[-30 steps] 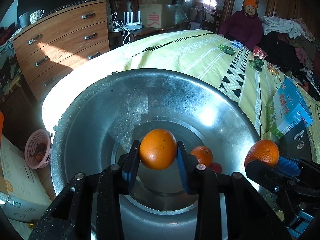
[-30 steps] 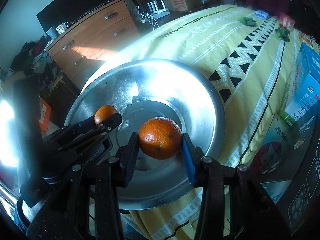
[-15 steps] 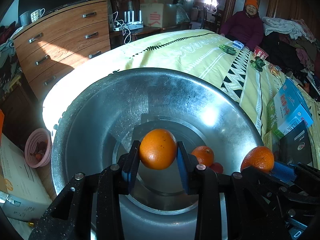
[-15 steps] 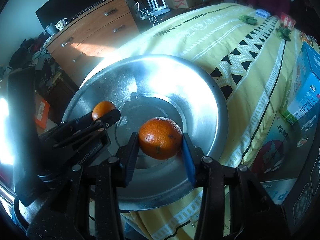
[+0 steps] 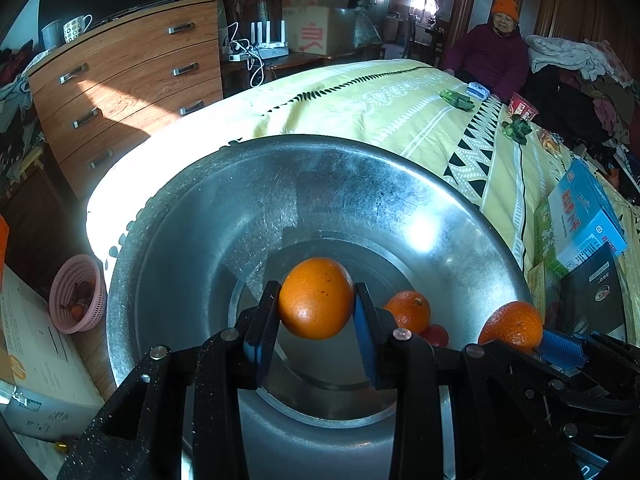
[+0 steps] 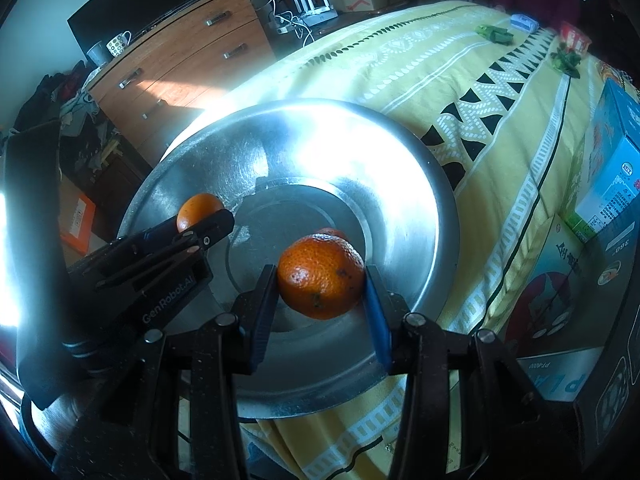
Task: Organize fruits
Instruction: 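Lower both mandarins into the steel basin and open both tools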
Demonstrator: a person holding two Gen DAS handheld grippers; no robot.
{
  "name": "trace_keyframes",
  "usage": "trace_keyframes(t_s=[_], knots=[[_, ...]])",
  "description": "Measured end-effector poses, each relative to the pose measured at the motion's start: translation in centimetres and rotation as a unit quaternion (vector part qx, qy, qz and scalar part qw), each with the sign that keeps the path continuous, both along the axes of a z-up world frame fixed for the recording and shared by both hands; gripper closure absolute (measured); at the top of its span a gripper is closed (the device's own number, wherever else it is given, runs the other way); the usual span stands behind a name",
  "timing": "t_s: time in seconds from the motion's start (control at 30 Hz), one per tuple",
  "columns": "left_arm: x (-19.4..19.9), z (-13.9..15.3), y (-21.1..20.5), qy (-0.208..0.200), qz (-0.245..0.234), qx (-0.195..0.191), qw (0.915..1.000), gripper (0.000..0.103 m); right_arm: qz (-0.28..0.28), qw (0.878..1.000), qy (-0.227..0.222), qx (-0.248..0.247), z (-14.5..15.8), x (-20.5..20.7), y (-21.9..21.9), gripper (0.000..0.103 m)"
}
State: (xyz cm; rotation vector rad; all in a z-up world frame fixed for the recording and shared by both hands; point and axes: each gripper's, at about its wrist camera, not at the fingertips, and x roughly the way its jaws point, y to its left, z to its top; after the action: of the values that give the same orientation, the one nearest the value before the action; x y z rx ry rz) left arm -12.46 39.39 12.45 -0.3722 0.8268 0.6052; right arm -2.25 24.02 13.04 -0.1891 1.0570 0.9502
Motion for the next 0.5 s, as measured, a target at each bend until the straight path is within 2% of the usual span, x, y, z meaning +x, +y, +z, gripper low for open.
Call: trace_keyframes(t_s=[0.43, 0.5], knots=[[-0.16, -0.1, 0.44, 0.006, 0.006, -0.014, 0.9999, 0.066, -0.001, 1.0, 0.009, -0.008, -0.85, 0.01, 0.16, 0.059], [-0.23, 0.01, 0.49, 0.003, 0.006, -0.015, 0.9999, 0.055, 0.0, 1.0, 0.013, -0.01, -1.01, 0.06, 0.26, 0.059]])
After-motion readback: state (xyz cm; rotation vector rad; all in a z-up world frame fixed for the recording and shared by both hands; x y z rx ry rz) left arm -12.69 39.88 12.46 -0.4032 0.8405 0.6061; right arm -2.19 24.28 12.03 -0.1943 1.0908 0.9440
